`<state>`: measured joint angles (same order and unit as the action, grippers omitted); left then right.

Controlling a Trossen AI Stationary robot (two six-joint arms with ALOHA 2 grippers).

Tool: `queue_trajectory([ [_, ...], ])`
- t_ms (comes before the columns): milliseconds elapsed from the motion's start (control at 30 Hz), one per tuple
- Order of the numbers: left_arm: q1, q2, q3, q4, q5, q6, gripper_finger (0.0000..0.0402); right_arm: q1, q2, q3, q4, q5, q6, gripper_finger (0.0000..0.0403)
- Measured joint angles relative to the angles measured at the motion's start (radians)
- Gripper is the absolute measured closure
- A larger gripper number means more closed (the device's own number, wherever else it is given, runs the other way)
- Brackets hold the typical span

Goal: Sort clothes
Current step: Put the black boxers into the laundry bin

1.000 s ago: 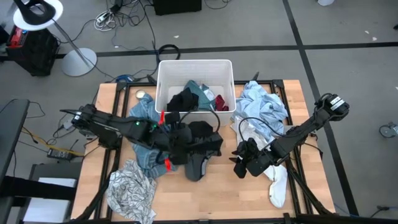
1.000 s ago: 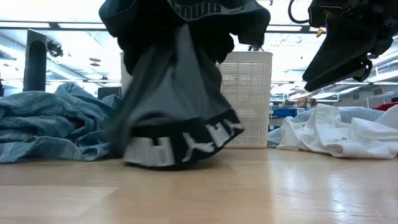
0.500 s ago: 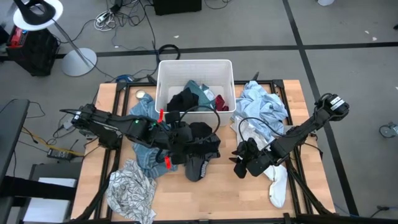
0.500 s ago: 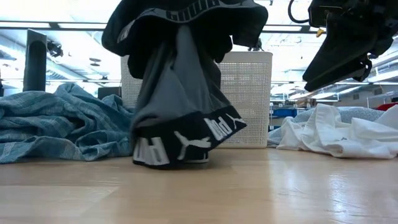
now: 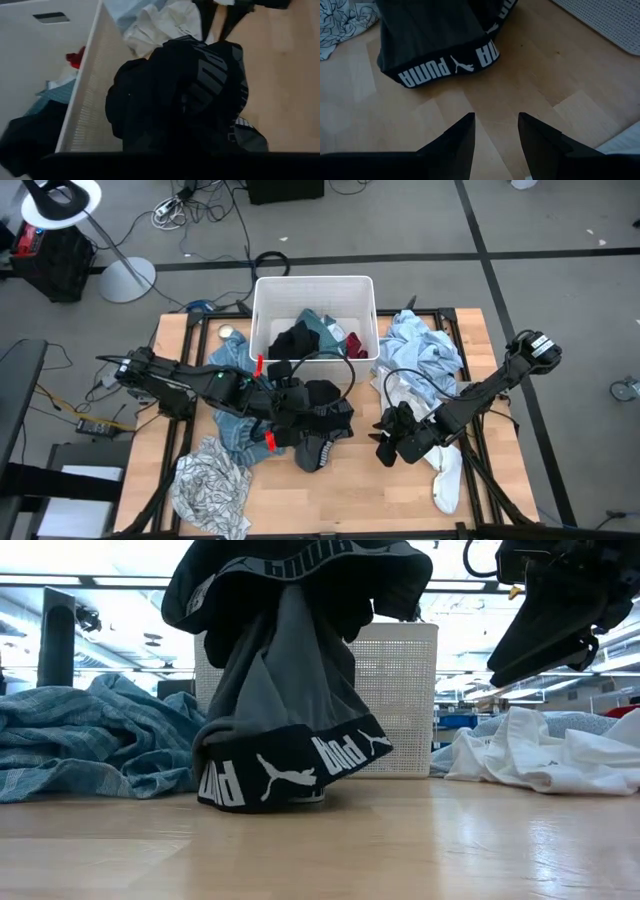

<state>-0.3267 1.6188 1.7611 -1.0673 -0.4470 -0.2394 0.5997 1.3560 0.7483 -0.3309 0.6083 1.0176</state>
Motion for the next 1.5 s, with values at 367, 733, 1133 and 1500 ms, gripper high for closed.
queue_trajectory([
  [367, 0.0, 0.0, 0.0, 0.009, 0.007, 0.0, 0.0342, 0.0, 0.0, 0.0, 0.0, 0.0, 0.0, 0.0252],
  [733, 0.037, 0.0, 0.01, -0.006, -0.067, 0.03, 0.0367, 0.0, 0.0, 0.0, 0.0, 0.0, 0.0, 0.0252],
  [1133, 0.132, 0.0, 0.227, 0.0, -0.134, 0.182, 0.0398, 0.0, 0.0, 0.0, 0.0, 0.0, 0.0, 0.0252],
  [1500, 0.281, -0.002, 0.425, 0.076, -0.167, 0.363, 0.04, 0.0, 0.0, 0.0, 0.0, 0.0, 0.0, 0.0252],
])
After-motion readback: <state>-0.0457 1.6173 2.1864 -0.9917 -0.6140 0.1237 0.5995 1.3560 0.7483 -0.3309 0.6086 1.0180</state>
